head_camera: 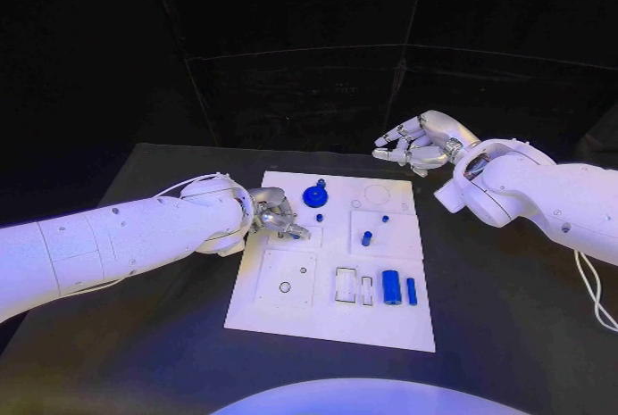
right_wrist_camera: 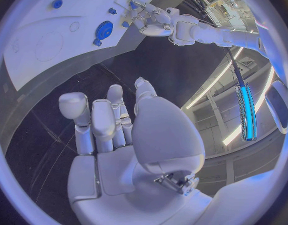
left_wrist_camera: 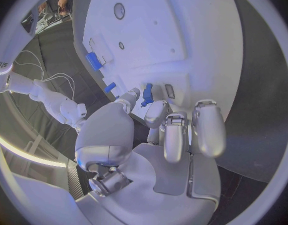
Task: Assemble the parts on the task board
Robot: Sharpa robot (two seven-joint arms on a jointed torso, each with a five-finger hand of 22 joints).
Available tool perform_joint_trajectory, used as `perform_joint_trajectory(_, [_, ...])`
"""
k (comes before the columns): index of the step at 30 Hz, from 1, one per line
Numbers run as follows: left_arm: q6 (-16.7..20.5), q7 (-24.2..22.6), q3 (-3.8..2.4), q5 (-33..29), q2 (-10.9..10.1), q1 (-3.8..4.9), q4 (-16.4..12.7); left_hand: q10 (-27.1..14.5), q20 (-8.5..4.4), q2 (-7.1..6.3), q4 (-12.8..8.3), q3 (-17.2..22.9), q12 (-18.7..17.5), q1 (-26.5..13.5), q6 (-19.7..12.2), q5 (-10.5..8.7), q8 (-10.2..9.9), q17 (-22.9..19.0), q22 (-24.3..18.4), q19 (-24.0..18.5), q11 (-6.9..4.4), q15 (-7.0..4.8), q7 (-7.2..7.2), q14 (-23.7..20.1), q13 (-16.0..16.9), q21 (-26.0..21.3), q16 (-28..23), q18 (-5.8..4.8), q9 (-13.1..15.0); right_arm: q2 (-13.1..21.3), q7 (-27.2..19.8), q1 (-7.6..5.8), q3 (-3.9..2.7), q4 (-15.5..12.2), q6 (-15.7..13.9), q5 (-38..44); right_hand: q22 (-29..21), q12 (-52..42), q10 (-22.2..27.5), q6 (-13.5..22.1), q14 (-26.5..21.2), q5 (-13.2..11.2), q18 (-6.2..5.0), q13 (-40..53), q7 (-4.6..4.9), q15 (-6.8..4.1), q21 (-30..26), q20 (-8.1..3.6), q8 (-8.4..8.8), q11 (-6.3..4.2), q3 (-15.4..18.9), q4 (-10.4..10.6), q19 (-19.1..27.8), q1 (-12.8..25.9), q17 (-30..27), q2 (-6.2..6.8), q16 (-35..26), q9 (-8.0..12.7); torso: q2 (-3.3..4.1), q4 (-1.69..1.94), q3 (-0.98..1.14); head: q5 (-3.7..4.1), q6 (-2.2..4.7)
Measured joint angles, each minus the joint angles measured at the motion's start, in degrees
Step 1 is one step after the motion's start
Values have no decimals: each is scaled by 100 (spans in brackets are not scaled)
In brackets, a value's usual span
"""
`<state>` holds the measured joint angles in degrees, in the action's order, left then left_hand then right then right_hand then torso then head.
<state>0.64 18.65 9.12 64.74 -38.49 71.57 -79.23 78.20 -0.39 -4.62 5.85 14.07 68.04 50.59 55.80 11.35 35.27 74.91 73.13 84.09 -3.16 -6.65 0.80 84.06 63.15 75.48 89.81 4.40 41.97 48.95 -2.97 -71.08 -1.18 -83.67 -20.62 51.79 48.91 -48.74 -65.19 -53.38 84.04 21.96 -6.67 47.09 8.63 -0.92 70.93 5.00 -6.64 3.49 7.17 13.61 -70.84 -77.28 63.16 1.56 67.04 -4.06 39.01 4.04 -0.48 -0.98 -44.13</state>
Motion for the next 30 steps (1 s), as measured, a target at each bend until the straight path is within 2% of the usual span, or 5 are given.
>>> perform_joint_trajectory(6, [29, 1, -2, 1, -12, 0, -1, 0, 0, 0, 17, -17, 0, 0, 0, 0, 0, 0, 0, 0, 0, 0, 0, 0, 0, -3, 0, 0, 0, -1, 0, 0, 0, 2, 0, 0, 0, 0, 0, 0, 0, 0, 0, 0, 0, 0, 0, 0, 0, 0, 0, 0, 0, 0, 0, 0, 0, 0, 0, 0, 1, 1, -6])
perform_joint_trajectory(17, [50, 1, -3, 1, -7, 0, 37, 0, 0, 139, 153, -152, 0, -48, 0, 0, -21, 0, -1, 0, 0, 0, 0, 0, 0, -3, 0, 0, -5, -4, 0, 0, 0, 5, 2, 0, -2, 0, 0, 0, 0, 17, 0, -5, 0, 0, 0, 0, -24, 0, 21, 21, 0, 0, 0, 0, 0, 0, 0, 3, 3, 8, -14])
perform_joint_trajectory(21, [55, 1, -4, 0, 0, 1, 47, 0, 0, 139, 170, -169, 0, -48, 0, 0, -21, 0, -1, 0, 0, 0, 0, 0, -1, -3, 0, 0, -5, -9, 0, 0, 0, 5, 3, 0, -6, 0, 0, 0, 0, 21, 0, -10, 0, 0, 0, 0, -24, 0, 21, 21, 0, 0, 0, 0, 0, 0, 0, 3, 3, 13, -14])
perform_joint_trajectory(30, [68, 1, -4, -14, 27, 2, 88, 0, 0, 339, 318, -317, 0, -44, 0, 0, -21, 0, 5, 0, 0, 0, 0, 0, -1, -3, 0, 0, -5, -15, 2, 0, 0, 5, 8, 0, -5, 0, 21, 0, 0, 21, 0, -9, 0, 0, 0, 0, -24, -22, 21, 21, 0, 0, 0, 0, 0, 0, 0, 3, 4, 14, -11])
